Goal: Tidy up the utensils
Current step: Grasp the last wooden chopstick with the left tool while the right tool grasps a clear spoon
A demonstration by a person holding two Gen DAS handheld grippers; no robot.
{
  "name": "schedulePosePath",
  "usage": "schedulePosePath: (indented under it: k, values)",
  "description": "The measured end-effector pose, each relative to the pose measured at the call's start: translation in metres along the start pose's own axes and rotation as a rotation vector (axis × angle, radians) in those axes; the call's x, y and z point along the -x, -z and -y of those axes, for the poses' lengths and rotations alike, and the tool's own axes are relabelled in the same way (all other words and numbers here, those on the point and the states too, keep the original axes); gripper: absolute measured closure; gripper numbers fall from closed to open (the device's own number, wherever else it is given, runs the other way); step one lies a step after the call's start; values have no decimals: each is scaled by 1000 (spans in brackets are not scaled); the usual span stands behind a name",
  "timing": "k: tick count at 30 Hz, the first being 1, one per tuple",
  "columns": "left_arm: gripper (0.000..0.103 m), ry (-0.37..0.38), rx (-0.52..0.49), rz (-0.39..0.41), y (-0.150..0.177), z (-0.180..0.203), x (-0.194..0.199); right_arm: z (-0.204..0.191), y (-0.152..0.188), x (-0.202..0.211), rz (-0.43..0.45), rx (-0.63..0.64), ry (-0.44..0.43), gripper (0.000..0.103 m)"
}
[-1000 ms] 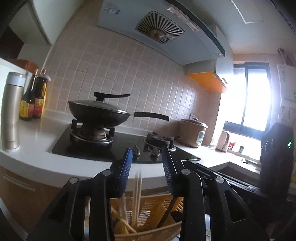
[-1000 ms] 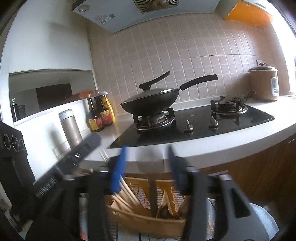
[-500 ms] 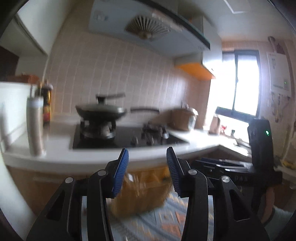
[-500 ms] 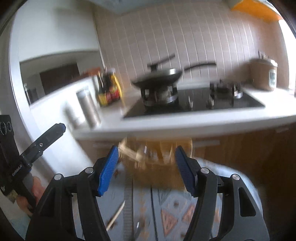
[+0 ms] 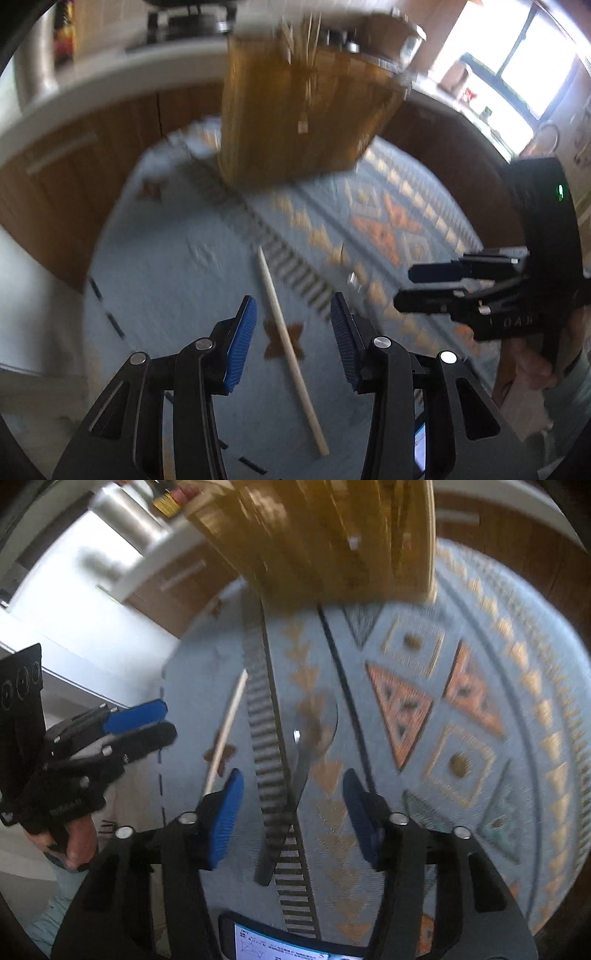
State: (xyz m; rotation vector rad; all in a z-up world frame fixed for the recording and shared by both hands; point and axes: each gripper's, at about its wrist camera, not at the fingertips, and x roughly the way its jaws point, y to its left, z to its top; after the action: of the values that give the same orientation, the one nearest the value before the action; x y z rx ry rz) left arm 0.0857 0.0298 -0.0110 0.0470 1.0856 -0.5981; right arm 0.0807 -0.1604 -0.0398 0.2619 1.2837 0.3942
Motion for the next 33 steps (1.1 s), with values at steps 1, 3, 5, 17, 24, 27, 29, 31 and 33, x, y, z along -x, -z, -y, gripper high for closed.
schedulePosePath:
  k: [1,3,5,17,24,27,29,31,33]
  values:
    - [64,2,-1,-18,4,-2,-7,2,0,-5,-11,-10,-6,60]
    - [64,3,-5,-54,9,-4,-21,3,-1,-12,-23,-29,-11,61]
    - [64,3,-15,-84,13,-2,-30,-1,-2,-17,-18,-25,10,61]
    - [69,-67,-33,-55,29,-1,-37,-42,11,-38,44,186,264,88]
    - [69,-87,-49,-81,16,4,-43,-29,11,-29,45,180,281,93]
    - [69,-112,-76,-97,10,10,-47,-13,9,-14,61,175,316,93]
    - [69,-121,-84,-102,7,9,-49,-3,14,-4,67,166,332,93]
    - [69,-127,-88,-111,2,9,-50,7,15,0,57,155,333,93]
    - [70,-113,-84,-125,-3,7,-51,16,16,5,51,149,345,93]
